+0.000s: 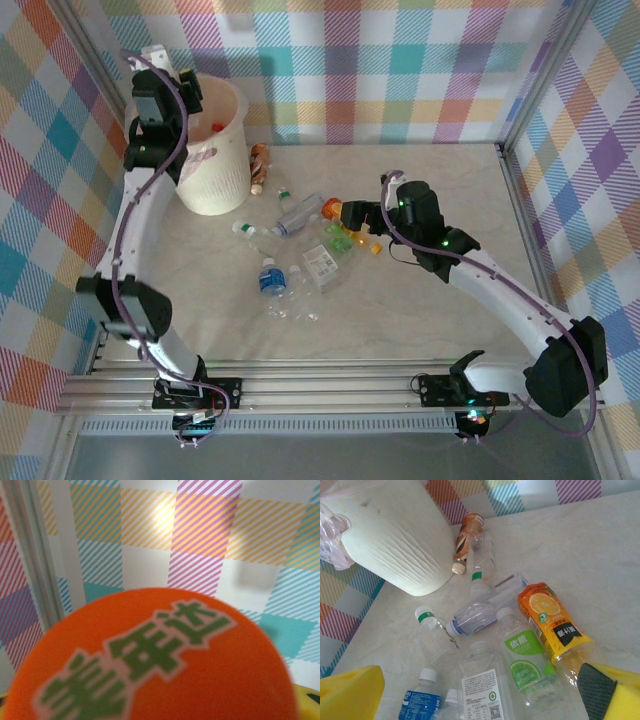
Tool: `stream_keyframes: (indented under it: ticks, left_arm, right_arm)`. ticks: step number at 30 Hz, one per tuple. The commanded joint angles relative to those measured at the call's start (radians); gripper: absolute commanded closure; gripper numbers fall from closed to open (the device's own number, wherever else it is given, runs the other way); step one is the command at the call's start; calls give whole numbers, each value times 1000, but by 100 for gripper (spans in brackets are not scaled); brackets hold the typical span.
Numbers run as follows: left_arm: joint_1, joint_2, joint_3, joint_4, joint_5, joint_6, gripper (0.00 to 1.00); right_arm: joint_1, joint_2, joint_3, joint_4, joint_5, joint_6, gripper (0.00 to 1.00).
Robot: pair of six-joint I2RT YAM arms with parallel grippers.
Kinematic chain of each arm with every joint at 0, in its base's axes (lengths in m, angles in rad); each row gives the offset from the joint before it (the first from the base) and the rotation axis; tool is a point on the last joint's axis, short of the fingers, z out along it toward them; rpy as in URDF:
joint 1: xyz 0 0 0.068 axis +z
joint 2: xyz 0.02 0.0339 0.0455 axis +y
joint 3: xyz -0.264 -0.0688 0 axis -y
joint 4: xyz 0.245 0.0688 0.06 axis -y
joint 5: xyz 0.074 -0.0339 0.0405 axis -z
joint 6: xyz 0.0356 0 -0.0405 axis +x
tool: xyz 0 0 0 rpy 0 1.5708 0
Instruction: Put the plastic bottles in the bin
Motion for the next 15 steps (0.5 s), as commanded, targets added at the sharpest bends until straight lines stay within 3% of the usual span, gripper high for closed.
stream_keyframes:
  ticks: [1,6,15]
  left_arm:
    - [48,111,160,-78,148,-32,51]
    - [63,252,308,-185,191,-24,51]
    - [112,383,358,-220,212,-98,51]
  right_arm:
    - [-7,-8,24,-31,15,-6,0]
    - [-7,-30,3,-12,17,-20,0]
    - [-10,-47,-7,-1,26,-48,0]
